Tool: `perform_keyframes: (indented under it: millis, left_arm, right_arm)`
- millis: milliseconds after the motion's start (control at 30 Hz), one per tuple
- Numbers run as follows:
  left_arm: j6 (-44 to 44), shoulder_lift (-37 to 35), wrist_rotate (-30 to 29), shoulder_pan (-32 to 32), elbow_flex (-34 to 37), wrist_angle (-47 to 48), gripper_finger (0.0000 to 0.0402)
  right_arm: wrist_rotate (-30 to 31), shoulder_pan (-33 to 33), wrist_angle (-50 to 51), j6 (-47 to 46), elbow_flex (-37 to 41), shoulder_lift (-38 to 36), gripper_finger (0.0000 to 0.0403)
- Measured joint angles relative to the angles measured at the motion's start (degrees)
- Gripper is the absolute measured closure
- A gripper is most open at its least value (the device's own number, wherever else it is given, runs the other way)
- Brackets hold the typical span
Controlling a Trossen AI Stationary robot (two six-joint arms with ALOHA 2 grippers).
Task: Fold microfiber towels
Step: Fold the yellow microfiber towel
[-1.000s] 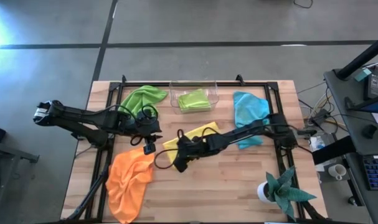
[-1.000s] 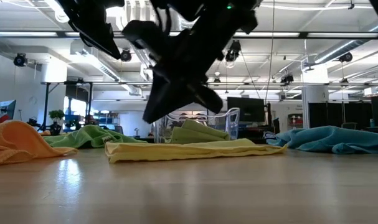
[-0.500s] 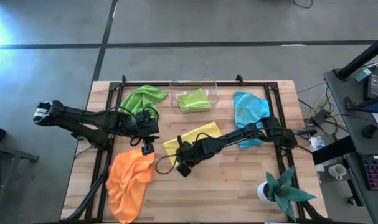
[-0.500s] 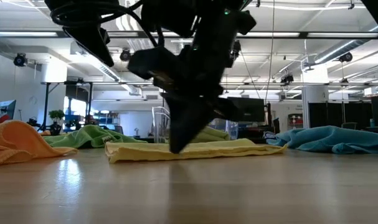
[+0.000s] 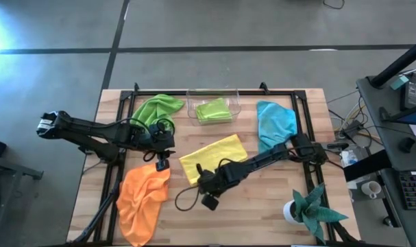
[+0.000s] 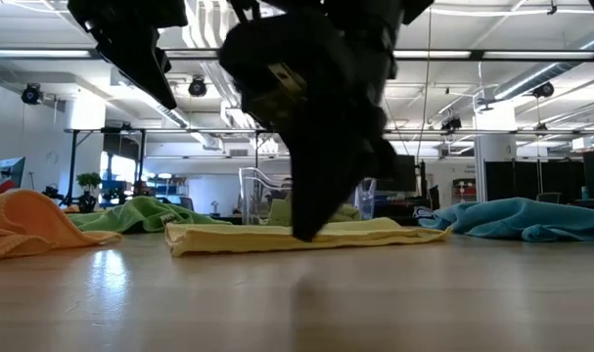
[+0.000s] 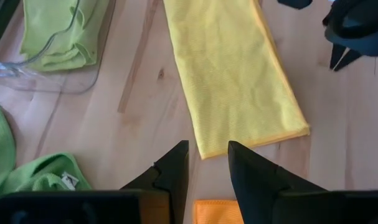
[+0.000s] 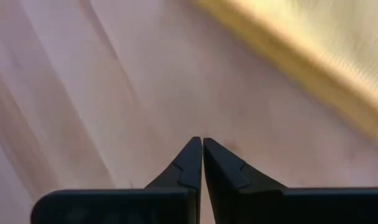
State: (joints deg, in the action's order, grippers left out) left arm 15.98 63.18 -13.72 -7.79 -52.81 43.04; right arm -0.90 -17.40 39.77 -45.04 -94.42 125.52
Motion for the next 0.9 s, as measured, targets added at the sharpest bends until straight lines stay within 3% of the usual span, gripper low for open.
perform_keyframes:
  millis: [467,900]
  left_arm:
    - [4.8,0.0,0.1,-0.5,0.0,-0.1,0.0304]
    - [4.3,0.0,0.0,-0.5,0.4,-0.1,0.0304]
  right_arm:
    - [7.4,6.1,-9.1,1.3,1.1,0.1,0.0390]
    - [4.4,6.5,-9.1,-2.5,5.5,0.1,0.0390]
